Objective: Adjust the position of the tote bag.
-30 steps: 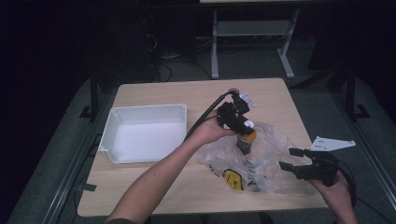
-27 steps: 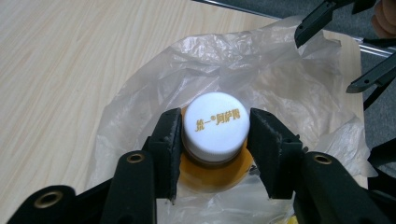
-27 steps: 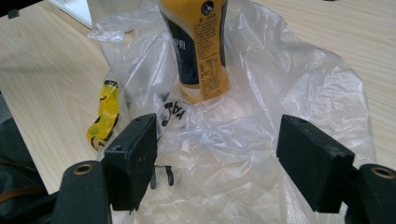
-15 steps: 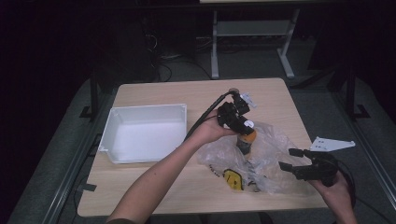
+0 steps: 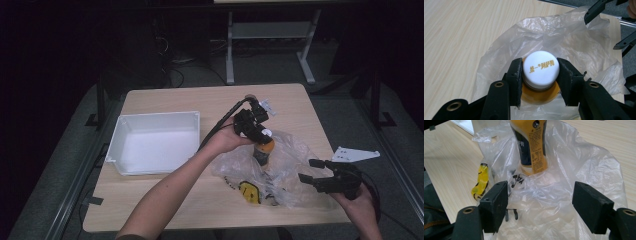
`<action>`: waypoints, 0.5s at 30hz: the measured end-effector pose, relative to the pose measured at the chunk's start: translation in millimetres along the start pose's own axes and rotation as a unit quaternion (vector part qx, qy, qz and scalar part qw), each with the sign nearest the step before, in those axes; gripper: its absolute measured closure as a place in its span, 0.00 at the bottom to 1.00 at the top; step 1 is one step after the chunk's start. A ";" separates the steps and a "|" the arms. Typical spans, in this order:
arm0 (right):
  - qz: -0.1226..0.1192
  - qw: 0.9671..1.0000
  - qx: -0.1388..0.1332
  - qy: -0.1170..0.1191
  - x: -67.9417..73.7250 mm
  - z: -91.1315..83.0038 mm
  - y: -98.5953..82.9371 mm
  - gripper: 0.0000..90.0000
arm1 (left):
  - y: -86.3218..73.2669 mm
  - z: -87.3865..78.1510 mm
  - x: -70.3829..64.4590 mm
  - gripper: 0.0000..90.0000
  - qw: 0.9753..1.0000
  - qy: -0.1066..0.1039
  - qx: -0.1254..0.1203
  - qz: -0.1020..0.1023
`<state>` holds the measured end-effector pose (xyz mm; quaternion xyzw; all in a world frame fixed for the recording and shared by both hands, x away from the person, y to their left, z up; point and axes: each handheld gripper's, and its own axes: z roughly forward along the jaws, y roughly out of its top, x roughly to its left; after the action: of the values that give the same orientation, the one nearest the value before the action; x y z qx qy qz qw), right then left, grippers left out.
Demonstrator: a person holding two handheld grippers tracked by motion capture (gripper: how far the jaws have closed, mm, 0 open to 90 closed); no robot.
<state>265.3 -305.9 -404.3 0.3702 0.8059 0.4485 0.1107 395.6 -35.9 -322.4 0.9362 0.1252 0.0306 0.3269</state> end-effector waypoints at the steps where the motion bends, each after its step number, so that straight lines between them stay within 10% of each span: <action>1: 0.001 1.000 0.001 0.000 0.1 0.1 0.0 0.32 | -0.1 -0.1 0.1 0.65 1.000 0.000 0.000 0.000; 15: 0.005 1.000 0.004 -0.005 -3.0 -0.6 -2.6 0.31 | 1.8 -0.1 -0.9 0.65 1.000 0.004 0.005 -0.004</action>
<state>265.8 -309.2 -406.6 0.3764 0.8052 0.4445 0.1109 395.1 -37.4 -321.3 0.9371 0.1304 0.0327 0.3223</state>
